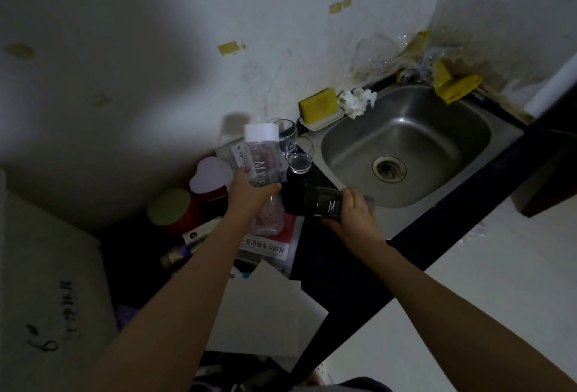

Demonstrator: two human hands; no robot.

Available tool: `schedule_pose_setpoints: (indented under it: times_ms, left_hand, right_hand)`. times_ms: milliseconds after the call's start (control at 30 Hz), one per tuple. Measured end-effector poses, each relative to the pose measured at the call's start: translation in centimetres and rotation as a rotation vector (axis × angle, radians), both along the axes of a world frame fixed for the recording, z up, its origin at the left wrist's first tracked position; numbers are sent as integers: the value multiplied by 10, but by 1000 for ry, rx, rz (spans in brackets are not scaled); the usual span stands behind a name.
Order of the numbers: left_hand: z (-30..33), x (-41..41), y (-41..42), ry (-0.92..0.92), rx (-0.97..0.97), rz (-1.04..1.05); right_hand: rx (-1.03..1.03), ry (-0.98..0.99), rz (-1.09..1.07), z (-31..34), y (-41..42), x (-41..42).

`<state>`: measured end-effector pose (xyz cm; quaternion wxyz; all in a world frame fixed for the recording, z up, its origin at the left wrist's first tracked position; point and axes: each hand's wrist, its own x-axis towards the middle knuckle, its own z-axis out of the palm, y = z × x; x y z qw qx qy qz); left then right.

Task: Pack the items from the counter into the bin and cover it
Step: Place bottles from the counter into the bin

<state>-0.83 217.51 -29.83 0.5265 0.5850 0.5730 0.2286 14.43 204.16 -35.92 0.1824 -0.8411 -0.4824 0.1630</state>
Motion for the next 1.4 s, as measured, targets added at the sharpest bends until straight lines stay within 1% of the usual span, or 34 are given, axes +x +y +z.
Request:
schedule_pose_setpoints:
  times_ms: [100, 200, 333, 433, 533, 633, 767, 867, 1000, 1133, 1300, 1400]
  left_hand:
    - [5, 0, 2, -31, 21, 16]
    - [13, -4, 4, -55, 2, 12]
    - [27, -13, 5, -108, 0, 12]
    - [43, -25, 5, -138, 32, 22]
    - [62, -42, 5, -206, 37, 79]
    - [84, -68, 7, -260, 98, 160]
    - [108, -110, 7, -287, 152, 259]
    - [112, -141, 4, -281, 182, 281]
    - [120, -184, -1, -237, 185, 391]
    - [135, -233, -1, -223, 234, 449]
    - [157, -304, -2, -315, 279, 551]
    - [164, -347, 3, -338, 258, 653]
  right_hand:
    - [3, 26, -43, 9, 3, -5]
    - [63, 98, -116, 23, 11, -12]
    - [203, 336, -238, 53, 28, -26]
    - [311, 423, -264, 73, 48, -42]
    - [372, 531, -190, 90, 71, -62]
    - [465, 644, -141, 124, 85, -90]
    - [448, 962, -76, 152, 98, -132]
    - [429, 1091, 36, 164, 102, -163]
    - [322, 1145, 139, 172, 111, -207]
    - [332, 1181, 226, 188, 118, -254]
    - [365, 1164, 375, 216, 122, -322]
    - [354, 1175, 439, 226, 130, -363]
